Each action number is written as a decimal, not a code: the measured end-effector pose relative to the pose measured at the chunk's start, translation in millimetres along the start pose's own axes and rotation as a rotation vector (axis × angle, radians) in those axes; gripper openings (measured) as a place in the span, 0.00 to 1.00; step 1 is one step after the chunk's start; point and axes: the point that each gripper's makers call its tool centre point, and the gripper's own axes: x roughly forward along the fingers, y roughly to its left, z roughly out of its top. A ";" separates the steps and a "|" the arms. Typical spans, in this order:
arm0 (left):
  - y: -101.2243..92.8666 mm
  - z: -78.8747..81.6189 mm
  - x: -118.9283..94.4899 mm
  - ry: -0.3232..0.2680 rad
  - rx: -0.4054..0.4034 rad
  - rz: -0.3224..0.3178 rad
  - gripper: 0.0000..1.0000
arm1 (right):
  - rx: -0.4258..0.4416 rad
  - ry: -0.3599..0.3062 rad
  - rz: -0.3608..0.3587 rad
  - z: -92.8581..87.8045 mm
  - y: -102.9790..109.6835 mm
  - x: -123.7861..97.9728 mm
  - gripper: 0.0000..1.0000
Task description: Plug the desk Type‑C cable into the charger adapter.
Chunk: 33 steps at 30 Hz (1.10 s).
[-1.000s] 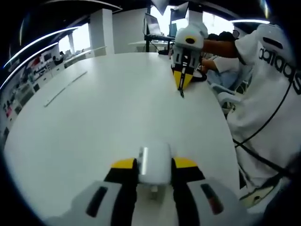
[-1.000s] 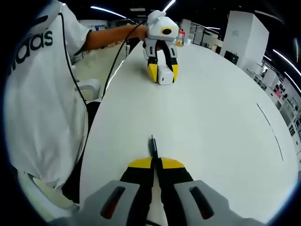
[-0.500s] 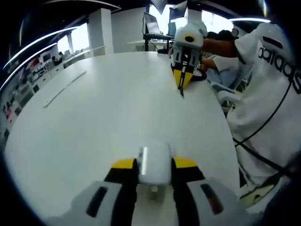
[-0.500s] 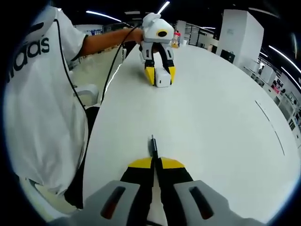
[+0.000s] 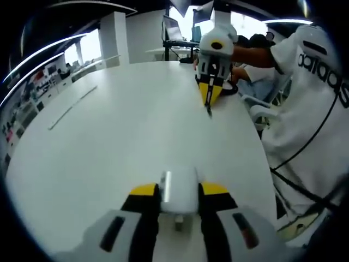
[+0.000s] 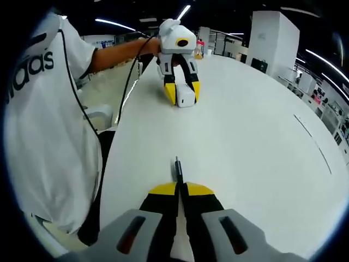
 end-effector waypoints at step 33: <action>-40.3 23.3 29.0 -0.013 0.059 -0.116 0.27 | 0.007 -0.040 0.004 23.9 24.0 21.7 0.02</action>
